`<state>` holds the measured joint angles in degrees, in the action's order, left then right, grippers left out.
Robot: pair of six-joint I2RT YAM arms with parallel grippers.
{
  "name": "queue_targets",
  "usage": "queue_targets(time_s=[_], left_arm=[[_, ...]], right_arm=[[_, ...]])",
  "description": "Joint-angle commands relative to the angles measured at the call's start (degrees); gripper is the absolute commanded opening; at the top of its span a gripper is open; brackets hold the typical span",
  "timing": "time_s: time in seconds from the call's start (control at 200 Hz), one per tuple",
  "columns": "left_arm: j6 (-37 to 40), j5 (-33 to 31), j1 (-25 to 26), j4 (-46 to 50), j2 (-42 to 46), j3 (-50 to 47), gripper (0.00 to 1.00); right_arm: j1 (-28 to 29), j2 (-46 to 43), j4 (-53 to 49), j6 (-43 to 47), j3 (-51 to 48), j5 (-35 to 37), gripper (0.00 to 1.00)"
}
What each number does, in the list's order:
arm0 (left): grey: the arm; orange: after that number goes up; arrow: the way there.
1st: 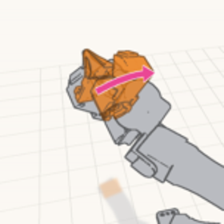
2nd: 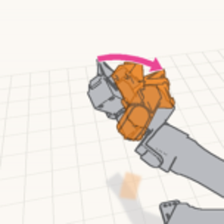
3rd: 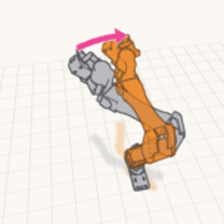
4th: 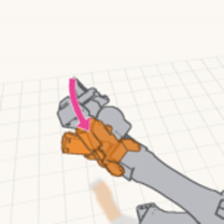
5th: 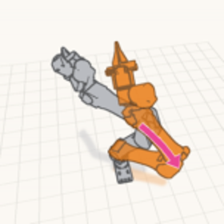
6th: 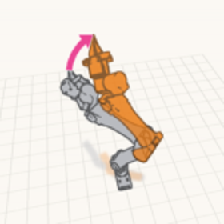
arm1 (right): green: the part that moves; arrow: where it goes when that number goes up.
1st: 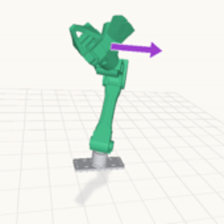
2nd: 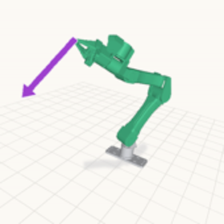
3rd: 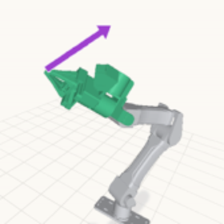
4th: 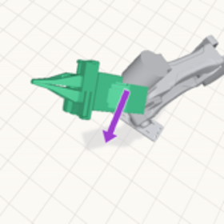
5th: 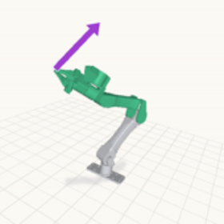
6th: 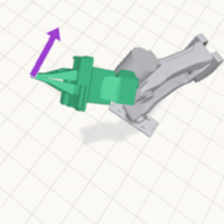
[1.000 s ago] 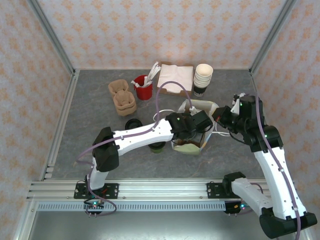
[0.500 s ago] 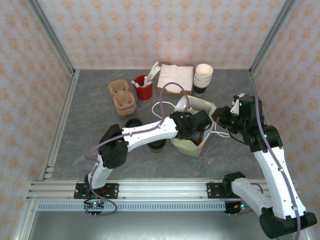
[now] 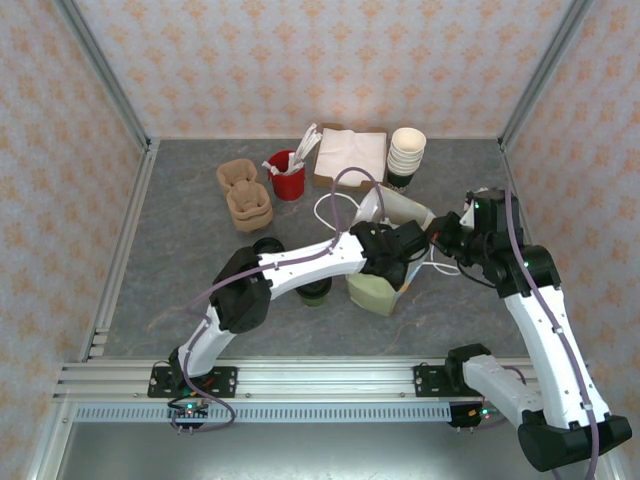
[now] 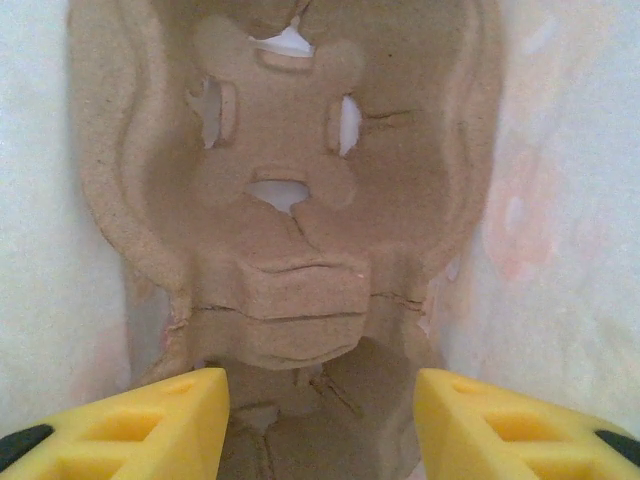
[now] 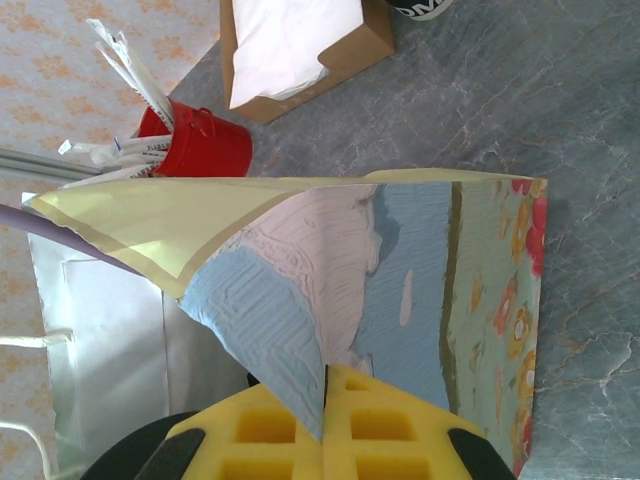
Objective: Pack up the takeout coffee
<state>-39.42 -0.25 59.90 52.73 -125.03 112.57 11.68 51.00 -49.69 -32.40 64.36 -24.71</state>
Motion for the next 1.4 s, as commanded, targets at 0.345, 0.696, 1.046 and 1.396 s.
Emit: queue_targets(time_s=[0.345,0.696,1.046,1.396], left_arm=[[-0.05,3.12,-0.97,4.47,-4.91,3.6,0.55],[1.98,8.37,-1.11,6.74,-8.71,5.46,0.56],[1.89,10.33,-1.21,8.09,-10.84,6.96,0.59],[1.72,12.42,-1.16,8.55,-12.33,6.03,0.59]], right_arm=[[0.53,1.2,-1.24,0.85,0.57,-0.78,0.0],[0.53,2.59,-2.54,2.01,1.27,-0.05,0.0],[0.53,3.07,-2.89,2.61,0.97,0.09,0.0],[0.45,3.29,-2.63,3.5,1.65,0.8,0.0]])
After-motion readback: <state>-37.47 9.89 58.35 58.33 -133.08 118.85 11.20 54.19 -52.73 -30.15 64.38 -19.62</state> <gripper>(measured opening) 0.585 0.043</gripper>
